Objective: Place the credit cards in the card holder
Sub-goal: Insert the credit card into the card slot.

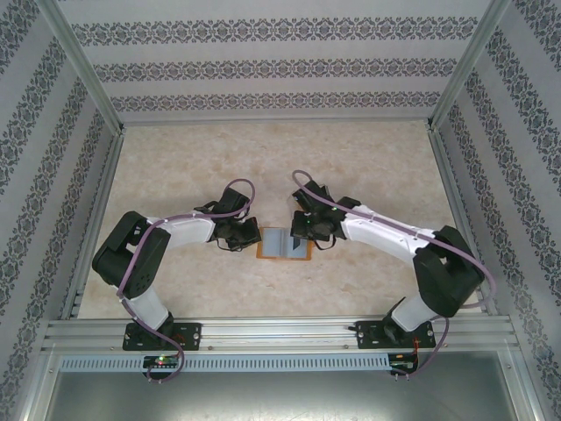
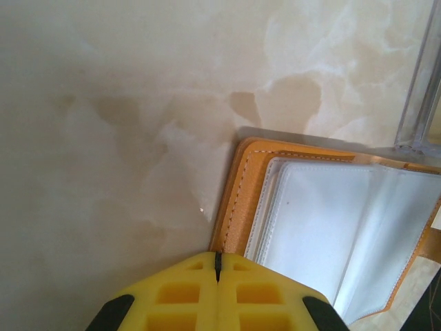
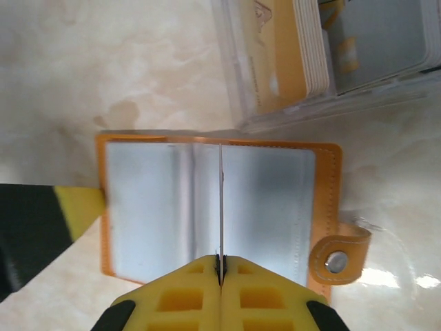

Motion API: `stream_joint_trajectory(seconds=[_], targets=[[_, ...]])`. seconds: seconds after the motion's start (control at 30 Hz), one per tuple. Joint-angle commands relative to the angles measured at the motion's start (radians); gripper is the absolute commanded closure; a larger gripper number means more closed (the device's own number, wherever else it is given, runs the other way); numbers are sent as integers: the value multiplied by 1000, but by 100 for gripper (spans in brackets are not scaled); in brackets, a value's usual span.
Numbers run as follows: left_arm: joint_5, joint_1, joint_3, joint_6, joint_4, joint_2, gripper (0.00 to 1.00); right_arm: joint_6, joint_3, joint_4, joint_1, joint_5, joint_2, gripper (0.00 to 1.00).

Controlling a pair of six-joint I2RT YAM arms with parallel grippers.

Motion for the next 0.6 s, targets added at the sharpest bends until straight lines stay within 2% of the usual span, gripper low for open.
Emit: stream_joint_trajectory(seconds=[0.0,0.17,0.57], targets=[[-57,7,-38,12,-42,38,100,60,-78,224,-26,-156,-25,100],[-54,7,-35,15,-49,35,100,94,-124,336,-34,-230,19,100],[-56,7,-27,14,-62,31,100,114,-203,412,-60,-255,70,100]])
